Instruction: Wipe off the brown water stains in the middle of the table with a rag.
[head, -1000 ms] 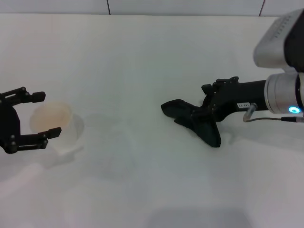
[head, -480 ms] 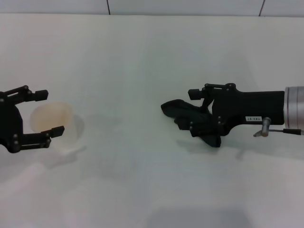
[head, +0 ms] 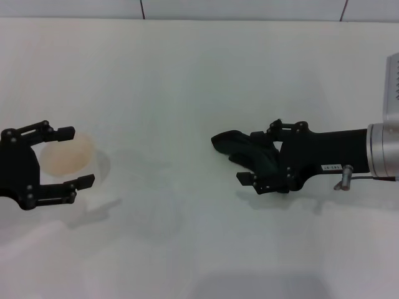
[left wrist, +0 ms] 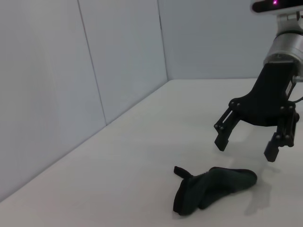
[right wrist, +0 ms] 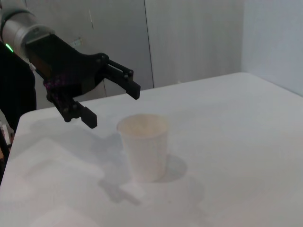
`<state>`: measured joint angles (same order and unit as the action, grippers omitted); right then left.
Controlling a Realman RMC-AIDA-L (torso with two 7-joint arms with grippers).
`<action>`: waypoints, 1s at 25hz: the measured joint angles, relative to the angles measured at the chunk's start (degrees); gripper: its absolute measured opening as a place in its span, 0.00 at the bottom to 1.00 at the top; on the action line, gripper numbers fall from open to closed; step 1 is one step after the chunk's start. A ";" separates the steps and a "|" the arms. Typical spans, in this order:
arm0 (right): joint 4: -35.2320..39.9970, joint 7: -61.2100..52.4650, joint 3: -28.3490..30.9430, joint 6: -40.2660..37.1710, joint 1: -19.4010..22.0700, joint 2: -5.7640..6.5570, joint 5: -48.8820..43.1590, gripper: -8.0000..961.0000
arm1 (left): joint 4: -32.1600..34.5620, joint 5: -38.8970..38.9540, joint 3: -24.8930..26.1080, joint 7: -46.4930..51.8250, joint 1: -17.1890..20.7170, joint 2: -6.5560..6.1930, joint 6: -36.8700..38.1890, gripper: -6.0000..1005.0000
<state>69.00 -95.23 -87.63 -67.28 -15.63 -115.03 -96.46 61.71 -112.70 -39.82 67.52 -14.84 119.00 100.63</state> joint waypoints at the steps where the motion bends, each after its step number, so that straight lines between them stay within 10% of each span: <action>1: 0.00 -0.01 0.09 0.01 -0.01 0.00 -0.03 0.88 | -0.10 0.04 -0.01 -0.01 0.07 0.00 0.14 0.86; 25: 0.23 -0.74 -0.54 -0.70 -0.04 0.06 -0.14 0.88 | -0.28 1.45 0.01 0.02 1.30 0.09 1.59 0.86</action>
<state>69.23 -95.97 -88.16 -67.98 -15.67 -114.97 -96.60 61.43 -111.26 -39.81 67.55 -13.54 119.09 102.22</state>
